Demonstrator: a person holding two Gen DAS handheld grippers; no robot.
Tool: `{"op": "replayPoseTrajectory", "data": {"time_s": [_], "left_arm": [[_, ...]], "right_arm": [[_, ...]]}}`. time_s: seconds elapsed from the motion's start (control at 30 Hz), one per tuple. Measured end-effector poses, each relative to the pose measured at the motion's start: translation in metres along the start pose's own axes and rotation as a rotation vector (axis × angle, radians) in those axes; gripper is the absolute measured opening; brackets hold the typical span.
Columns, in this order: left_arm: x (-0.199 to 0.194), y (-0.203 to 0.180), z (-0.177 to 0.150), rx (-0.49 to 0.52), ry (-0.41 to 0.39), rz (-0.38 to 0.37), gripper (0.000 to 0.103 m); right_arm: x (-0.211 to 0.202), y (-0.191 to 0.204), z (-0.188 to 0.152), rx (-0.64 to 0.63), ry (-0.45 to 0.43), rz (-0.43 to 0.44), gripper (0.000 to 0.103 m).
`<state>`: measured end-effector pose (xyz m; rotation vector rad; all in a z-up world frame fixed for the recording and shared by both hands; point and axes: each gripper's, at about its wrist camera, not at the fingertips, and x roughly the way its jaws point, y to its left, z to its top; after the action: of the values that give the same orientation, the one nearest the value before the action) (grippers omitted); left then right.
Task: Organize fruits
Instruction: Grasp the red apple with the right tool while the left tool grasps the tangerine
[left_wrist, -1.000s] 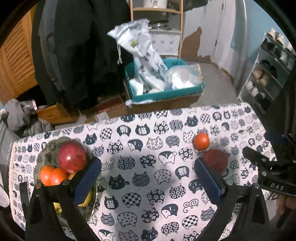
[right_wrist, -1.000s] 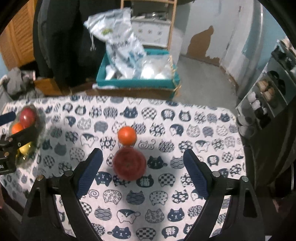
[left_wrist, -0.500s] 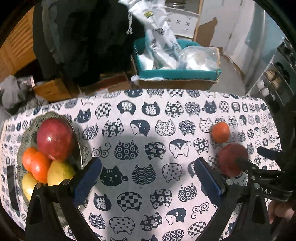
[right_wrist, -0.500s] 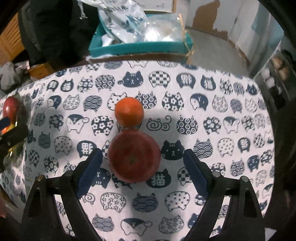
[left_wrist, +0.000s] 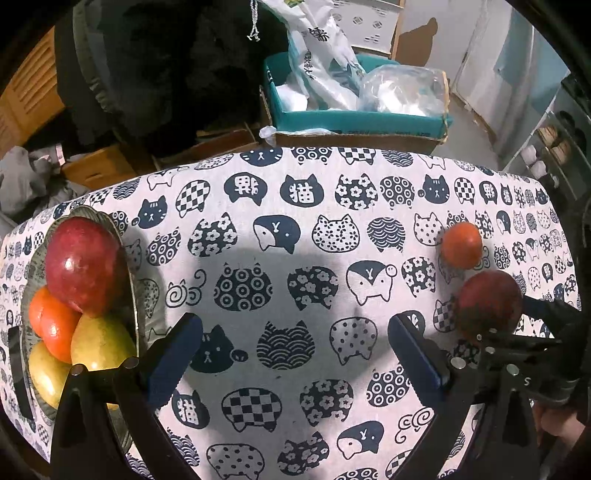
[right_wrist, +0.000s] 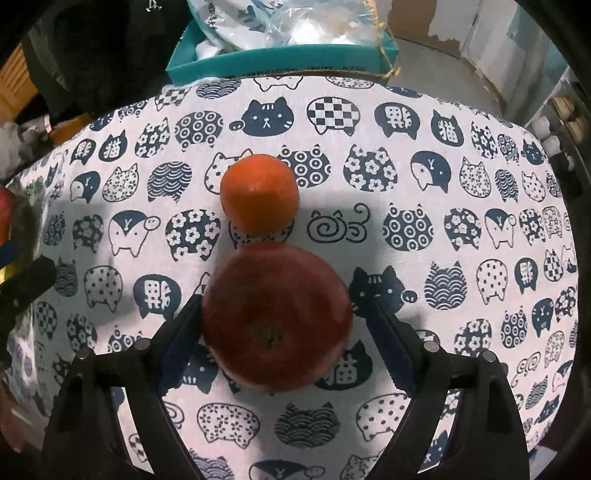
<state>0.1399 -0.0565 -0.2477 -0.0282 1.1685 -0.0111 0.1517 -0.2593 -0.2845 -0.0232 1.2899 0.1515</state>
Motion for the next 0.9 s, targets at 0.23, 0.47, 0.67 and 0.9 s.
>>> {"op": "replayPoseTrajectory", "data": {"time_s": [0.23,0.47,0.67,0.9], "left_arm": [[0.005,-0.009,0.005,0.014,0.0,-0.012,0.101],[0.011,-0.029,0.017,0.018,-0.005,-0.054,0.101],[0.019,-0.055,0.03,0.033,-0.009,-0.108,0.101],[0.026,-0.089,0.039,0.102,-0.01,-0.131,0.101]], "right_arm": [[0.001,-0.006,-0.001,0.007,-0.003,0.028,0.075],[-0.014,-0.045,0.001,0.07,-0.043,-0.025,0.075],[-0.026,-0.074,0.007,0.122,-0.078,-0.049,0.075],[-0.036,-0.098,0.018,0.152,-0.115,-0.085,0.075]]}}
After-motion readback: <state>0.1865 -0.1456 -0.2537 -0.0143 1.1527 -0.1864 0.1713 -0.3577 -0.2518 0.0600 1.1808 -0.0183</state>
